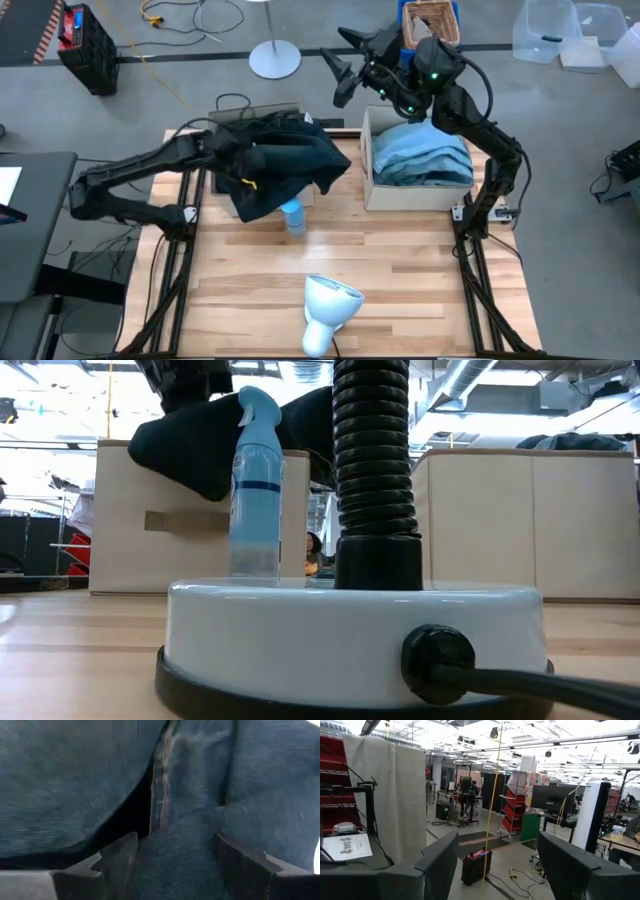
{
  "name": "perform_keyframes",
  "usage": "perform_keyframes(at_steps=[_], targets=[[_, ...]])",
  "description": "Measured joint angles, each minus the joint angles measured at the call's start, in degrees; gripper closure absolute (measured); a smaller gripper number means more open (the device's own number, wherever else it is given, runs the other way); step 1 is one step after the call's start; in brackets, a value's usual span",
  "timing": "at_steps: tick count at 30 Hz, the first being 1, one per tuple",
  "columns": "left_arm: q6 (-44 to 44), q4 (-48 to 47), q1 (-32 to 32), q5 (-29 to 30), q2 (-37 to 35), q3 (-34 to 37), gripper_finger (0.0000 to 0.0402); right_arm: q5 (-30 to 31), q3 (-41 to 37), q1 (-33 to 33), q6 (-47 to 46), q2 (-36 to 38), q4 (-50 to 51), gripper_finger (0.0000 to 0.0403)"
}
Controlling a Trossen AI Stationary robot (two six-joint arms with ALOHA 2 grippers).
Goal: Sort clothes
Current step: Put the dark blue pants into the left laundry organizer
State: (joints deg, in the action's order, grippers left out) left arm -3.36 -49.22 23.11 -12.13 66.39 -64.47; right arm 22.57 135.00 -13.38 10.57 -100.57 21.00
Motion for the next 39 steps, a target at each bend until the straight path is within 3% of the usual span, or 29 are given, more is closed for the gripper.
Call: perform_keyframes(at_steps=[3,6,14,19,24,30,35,39], targets=[[1.4,-1.4,-0.1,1.9,2.6,-0.1,0.0151,-0.1,0.0,-0.3,0.0,0.0,0.3,0.0117],[2.3,-1.2,-0.1,2.9,3.1,-0.2,0.0189,-0.1,0.0,-0.3,0.0,0.0,1.3,0.0117],[3.1,-2.1,0.7,3.2,1.5,-1.7,0.0366,-0.1,0.0,-0.4,0.0,0.0,3.0,0.0117],[3.7,-1.6,1.6,2.3,-0.6,-6.4,0.0366,-0.1,0.0,-0.9,0.0,0.0,3.0,0.0117],[3.8,-0.7,2.1,-0.4,-1.7,-9.9,0.0334,0.0,0.0,-1.1,0.0,0.0,3.3,0.0117],[3.8,-4.1,1.6,-1.8,-0.9,-10.0,0.0337,0.1,0.0,-1.4,0.0,0.0,3.9,0.0117],[5.8,-1.8,1.4,5.0,-1.7,-10.0,0.0368,0.1,0.0,-1.4,0.0,0.0,4.5,0.0117],[9.9,1.5,1.4,18.6,-3.3,-10.0,0.037,0.1,0.0,-1.4,0.0,0.0,4.9,0.0117]])
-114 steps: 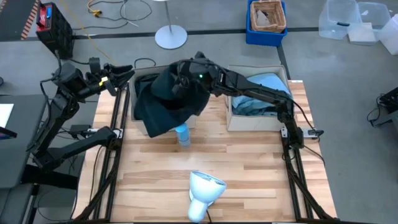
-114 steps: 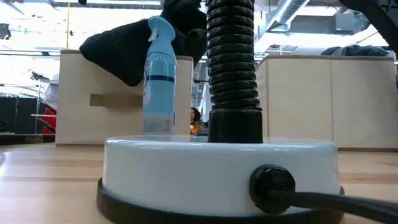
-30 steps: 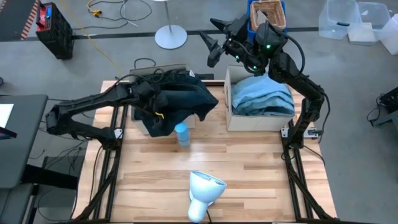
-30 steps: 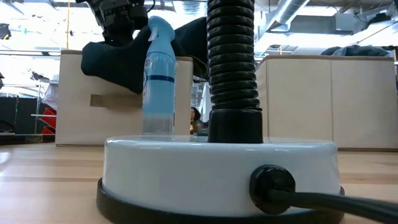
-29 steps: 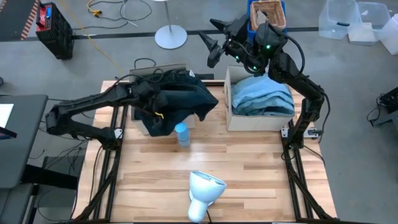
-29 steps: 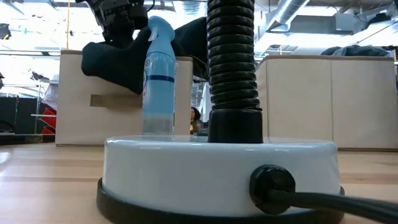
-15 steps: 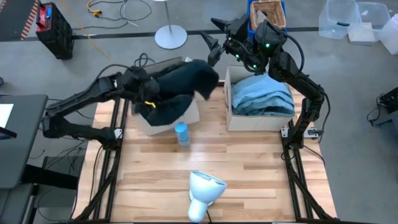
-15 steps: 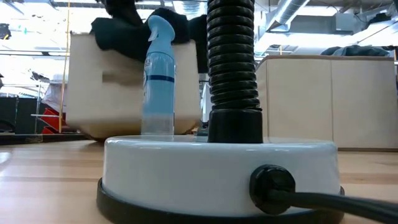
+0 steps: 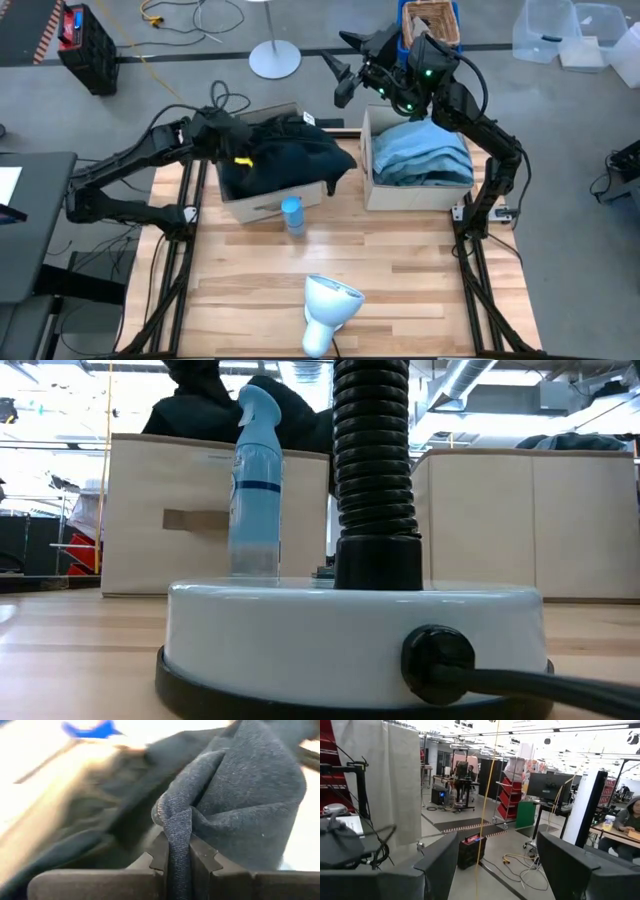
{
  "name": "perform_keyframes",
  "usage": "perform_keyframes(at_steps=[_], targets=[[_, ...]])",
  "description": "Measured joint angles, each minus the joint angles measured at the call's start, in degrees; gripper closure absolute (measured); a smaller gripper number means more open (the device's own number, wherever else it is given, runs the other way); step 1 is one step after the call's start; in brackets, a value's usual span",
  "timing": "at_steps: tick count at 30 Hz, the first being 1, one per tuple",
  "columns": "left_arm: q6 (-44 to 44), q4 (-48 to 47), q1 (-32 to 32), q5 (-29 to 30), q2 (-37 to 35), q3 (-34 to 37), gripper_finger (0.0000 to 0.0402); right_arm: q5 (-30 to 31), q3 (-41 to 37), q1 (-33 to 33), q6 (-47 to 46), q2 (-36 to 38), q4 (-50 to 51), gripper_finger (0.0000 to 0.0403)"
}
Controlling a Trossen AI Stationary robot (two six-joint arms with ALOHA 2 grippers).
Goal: Sort clothes
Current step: Put the dark blue pants into the left laundry organizer
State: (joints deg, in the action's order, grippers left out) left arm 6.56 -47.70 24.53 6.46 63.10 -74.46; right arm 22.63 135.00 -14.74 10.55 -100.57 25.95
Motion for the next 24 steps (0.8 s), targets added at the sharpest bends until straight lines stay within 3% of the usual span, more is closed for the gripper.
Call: perform_keyframes(at_steps=[4,6,10,13,16,20,24], targets=[[4.3,-2.5,0.0,15.2,0.2,0.0,0.037,0.0,0.0,0.1,0.0,0.0,0.8,0.0117],[5.6,-5.0,0.1,18.7,1.3,0.0,0.0368,0.0,0.0,0.3,-0.1,0.0,0.9,0.0117],[8.2,-10.8,1.0,16.3,5.4,2.5,0.033,0.0,0.0,0.5,-0.1,0.0,1.0,0.0117],[10.6,-13.0,1.0,12.1,9.7,5.4,0.0285,0.0,0.0,0.5,-0.2,0.0,1.1,0.0117],[10.7,-14.6,0.6,11.6,13.5,7.2,0.0232,0.0,0.0,0.8,-0.1,0.0,1.1,0.0117],[10.7,-13.9,0.2,9.7,14.4,4.8,0.0165,0.0,0.0,1.3,-0.1,0.0,1.1,0.0117],[9.8,-8.6,0.0,8.7,11.6,-0.4,0.0127,0.0,0.0,1.2,0.0,0.0,1.2,0.0117]])
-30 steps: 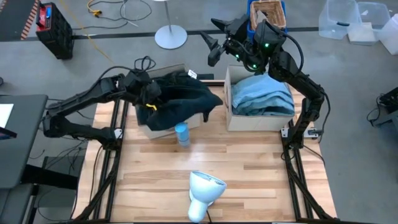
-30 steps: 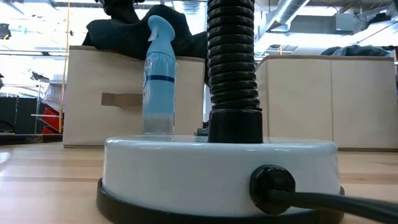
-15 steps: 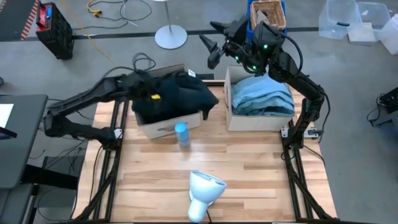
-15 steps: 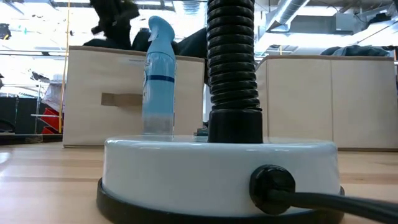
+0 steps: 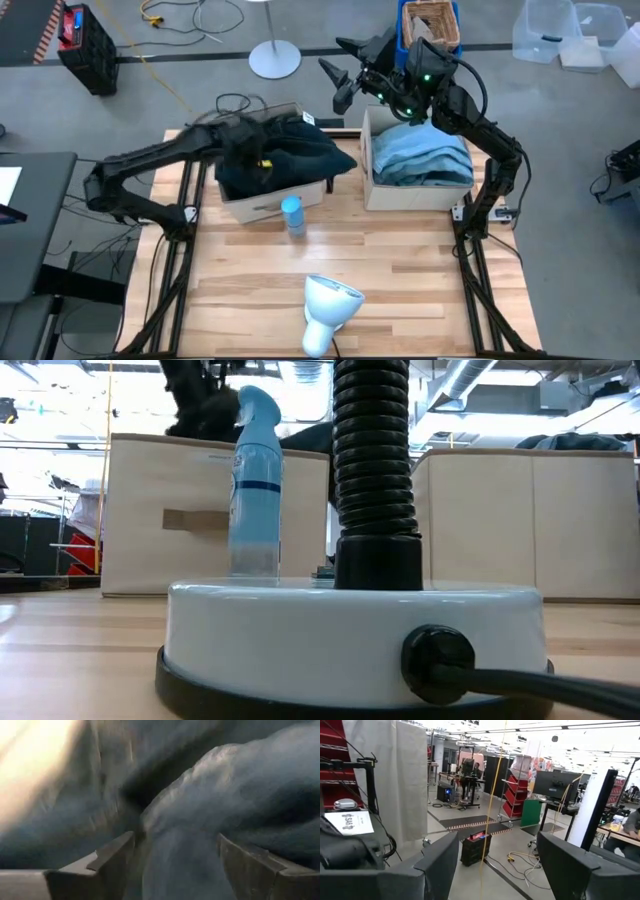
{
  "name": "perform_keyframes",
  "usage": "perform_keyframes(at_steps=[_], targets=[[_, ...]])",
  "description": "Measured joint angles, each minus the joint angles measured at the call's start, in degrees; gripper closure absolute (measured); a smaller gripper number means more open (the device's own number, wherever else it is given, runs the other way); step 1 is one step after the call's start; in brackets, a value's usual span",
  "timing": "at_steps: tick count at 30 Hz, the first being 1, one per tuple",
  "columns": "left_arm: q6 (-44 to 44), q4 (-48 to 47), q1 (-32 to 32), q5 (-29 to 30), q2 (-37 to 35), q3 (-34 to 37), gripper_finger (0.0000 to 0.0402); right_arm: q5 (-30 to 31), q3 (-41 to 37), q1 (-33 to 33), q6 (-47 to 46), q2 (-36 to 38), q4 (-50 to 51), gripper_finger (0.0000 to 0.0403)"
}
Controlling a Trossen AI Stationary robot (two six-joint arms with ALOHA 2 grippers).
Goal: Sort clothes
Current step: Put the dark blue pants into the left laundry organizer
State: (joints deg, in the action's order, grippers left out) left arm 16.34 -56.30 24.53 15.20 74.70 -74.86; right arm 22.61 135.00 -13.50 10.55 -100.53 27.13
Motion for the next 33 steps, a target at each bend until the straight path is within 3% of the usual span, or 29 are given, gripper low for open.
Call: perform_keyframes(at_steps=[7,9,13,19,30,33], targets=[[-5.7,11.2,-0.1,-1.0,-3.8,-7.1,0.0122,0.0,0.0,0.0,0.0,0.0,0.4,0.0117],[-7.5,11.2,0.4,-5.7,-3.1,-7.2,0.0122,0.0,0.0,0.0,0.0,0.1,0.4,0.0117],[-7.9,17.9,1.1,-23.1,-0.4,-7.1,0.0122,0.0,0.0,0.0,0.1,0.1,0.4,0.0117],[-7.7,23.6,0.5,-30.6,5.1,-7.2,0.0123,0.0,0.0,0.0,0.1,0.1,0.4,0.0117],[-17.5,20.7,-2.1,-30.2,10.8,-7.1,0.0123,0.0,0.0,0.4,0.0,0.1,0.7,0.0117],[-19.8,18.8,-3.0,-26.4,12.7,-7.2,0.0129,0.0,0.0,0.4,0.0,0.1,0.8,0.0117]])
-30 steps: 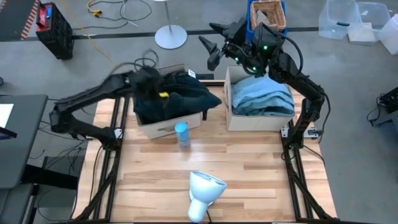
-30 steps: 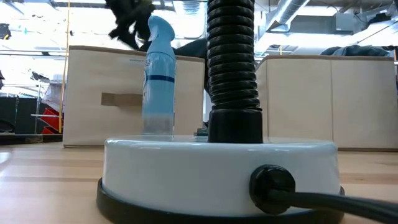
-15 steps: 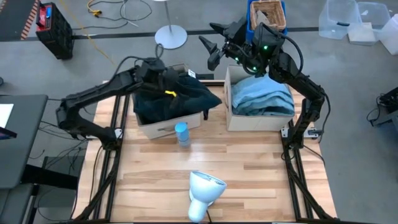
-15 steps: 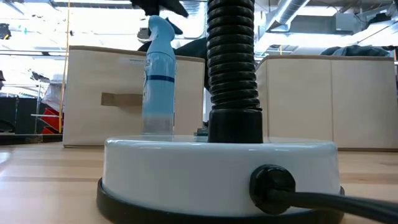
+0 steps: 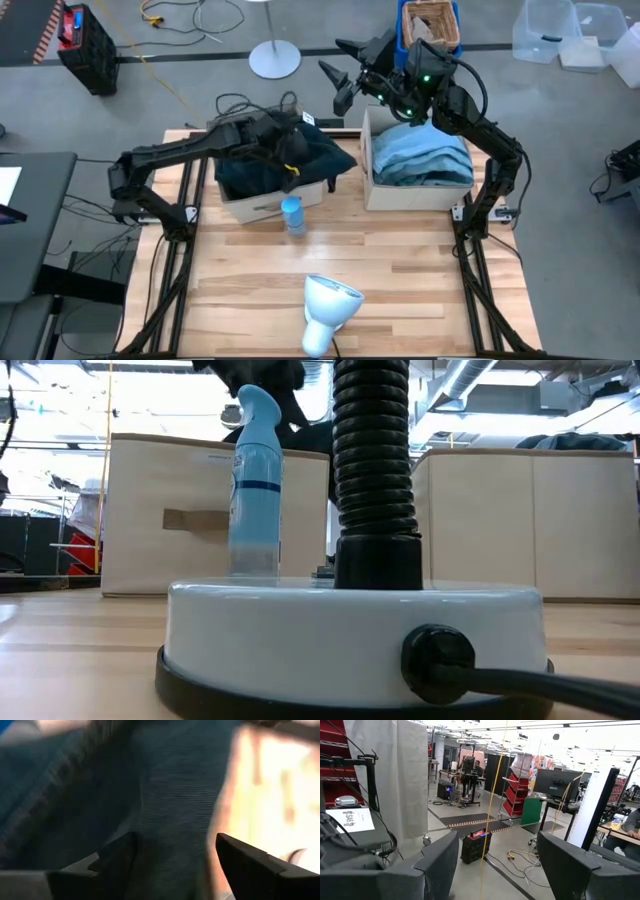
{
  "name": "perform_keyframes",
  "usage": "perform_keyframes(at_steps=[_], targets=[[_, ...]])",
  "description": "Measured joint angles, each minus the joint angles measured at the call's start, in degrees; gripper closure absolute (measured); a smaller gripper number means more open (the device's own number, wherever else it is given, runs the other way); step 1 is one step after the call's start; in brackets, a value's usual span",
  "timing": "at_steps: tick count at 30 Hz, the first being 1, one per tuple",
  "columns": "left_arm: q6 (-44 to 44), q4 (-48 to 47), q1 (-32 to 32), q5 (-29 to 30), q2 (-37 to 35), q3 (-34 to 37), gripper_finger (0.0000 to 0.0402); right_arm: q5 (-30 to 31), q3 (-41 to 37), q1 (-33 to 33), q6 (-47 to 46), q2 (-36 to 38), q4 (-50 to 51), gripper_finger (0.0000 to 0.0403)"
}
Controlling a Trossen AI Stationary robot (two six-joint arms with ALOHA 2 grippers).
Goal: Sort clothes
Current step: Put the dark blue pants into the left laundry organizer
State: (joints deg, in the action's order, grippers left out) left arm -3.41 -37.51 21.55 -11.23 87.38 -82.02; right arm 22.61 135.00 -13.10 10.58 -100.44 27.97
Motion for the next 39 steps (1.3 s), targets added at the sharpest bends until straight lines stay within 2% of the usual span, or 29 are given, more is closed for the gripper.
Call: perform_keyframes(at_steps=[5,8,12,14,16,19,24,27,30,34,39], targets=[[-0.3,-1.4,0.1,3.4,0.9,0.0,0.0181,0.0,0.0,0.0,0.0,0.0,0.4,0.0117],[1.0,-1.7,-0.2,3.8,0.4,-0.2,0.0247,0.0,0.0,0.0,0.0,0.0,0.8,0.0117],[1.3,-1.8,-0.1,4.5,-2.1,-3.0,0.0355,0.0,0.0,0.0,0.0,0.0,1.7,0.0117],[1.8,-2.3,-0.1,6.6,-3.4,-5.1,0.0388,0.0,0.0,0.0,0.0,0.0,1.9,0.0117],[2.0,-3.8,-0.1,10.5,-5.2,-7.3,0.0392,0.0,0.0,0.0,0.0,0.0,1.9,0.0117],[2.6,-10.8,-0.2,18.3,-7.7,-10.5,0.0396,0.0,0.0,0.0,0.0,0.1,1.9,0.0117],[7.7,-29.6,2.2,24.7,-9.3,-12.0,0.0397,0.0,-0.1,0.0,0.0,0.5,2.0,0.0117],[12.5,-40.5,4.2,25.0,-9.0,-11.4,0.0398,0.0,-0.1,-0.2,0.3,0.6,2.1,0.0117],[17.7,-46.3,6.0,25.2,-7.7,-9.9,0.0398,0.0,-0.1,-0.2,0.4,0.6,2.0,0.0117],[23.0,-49.8,8.2,21.6,-5.3,-5.7,0.0398,0.0,-0.1,-0.2,0.4,0.7,2.0,0.0117],[22.4,-47.0,8.6,17.0,-2.4,1.1,0.0396,0.0,-0.1,-0.2,0.4,0.7,2.0,0.0117]])
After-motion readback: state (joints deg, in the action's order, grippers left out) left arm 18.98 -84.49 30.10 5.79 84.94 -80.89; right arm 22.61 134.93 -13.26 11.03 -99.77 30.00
